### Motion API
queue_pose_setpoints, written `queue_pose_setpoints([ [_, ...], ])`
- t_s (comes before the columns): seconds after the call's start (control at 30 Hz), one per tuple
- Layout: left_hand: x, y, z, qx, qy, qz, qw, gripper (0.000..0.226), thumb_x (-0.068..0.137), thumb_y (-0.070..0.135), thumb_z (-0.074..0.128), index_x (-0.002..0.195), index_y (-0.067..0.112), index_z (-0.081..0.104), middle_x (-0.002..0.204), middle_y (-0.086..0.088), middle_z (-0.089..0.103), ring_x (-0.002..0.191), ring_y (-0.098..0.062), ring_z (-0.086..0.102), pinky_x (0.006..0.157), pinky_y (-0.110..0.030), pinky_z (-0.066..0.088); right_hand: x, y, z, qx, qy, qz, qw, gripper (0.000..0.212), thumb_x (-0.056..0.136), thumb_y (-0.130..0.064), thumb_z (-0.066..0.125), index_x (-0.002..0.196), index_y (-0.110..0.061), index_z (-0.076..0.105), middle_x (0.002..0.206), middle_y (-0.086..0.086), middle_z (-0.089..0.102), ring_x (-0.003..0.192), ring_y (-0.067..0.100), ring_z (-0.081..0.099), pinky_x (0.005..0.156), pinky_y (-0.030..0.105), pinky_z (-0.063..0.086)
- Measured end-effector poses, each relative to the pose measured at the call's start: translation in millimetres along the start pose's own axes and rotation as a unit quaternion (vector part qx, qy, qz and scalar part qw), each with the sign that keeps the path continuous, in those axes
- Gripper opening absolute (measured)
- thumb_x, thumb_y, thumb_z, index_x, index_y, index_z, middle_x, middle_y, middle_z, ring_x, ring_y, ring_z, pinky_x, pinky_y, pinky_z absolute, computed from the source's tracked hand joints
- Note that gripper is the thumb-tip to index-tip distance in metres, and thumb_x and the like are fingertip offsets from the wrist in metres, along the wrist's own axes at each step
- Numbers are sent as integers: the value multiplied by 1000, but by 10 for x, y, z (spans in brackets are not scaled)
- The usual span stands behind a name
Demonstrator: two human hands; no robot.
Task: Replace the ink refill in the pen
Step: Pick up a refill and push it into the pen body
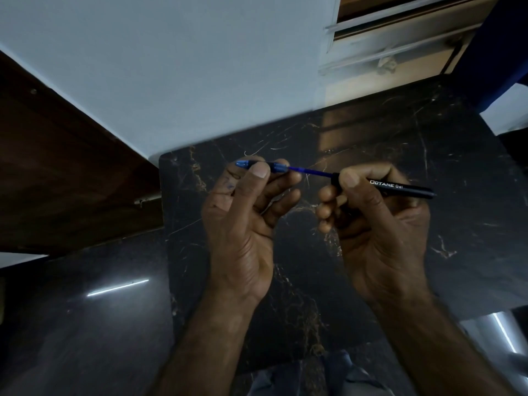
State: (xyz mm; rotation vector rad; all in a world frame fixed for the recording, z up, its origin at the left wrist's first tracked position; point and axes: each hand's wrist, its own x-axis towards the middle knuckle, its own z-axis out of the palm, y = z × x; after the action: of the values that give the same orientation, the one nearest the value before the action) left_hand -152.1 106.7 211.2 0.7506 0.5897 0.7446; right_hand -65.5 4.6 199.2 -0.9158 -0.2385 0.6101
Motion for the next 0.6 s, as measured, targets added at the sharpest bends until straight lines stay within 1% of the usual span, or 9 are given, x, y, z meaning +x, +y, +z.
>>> queue_pose_setpoints([
  [0.1,-14,12,11,-17,-1,-14,1000,14,92,18,61,102,9,65,90,-5,79,83,-14,79,67,-22,61,-6,-4,3,-3,4,-3,1000,10,89,-10,66,92,-3,59,75,12,71,59,23,66,51,30,52],
  [0.4,-48,-3,24,-19,-5,-11,1000,13,94,17,59,103,10,64,91,-3,79,83,-14,78,67,-22,61,-29,-26,-31,-4,2,-7,1000,8,89,-10,67,91,-4,60,75,13,71,59,24,67,52,30,52],
  [0.6,-80,-47,46,21,-11,15,1000,9,93,12,60,100,13,66,93,-6,78,83,-16,78,67,-23,62,-43,-42,-51,-13,-7,-13,1000,8,90,-7,65,92,-2,60,75,12,70,60,24,67,52,31,53],
])
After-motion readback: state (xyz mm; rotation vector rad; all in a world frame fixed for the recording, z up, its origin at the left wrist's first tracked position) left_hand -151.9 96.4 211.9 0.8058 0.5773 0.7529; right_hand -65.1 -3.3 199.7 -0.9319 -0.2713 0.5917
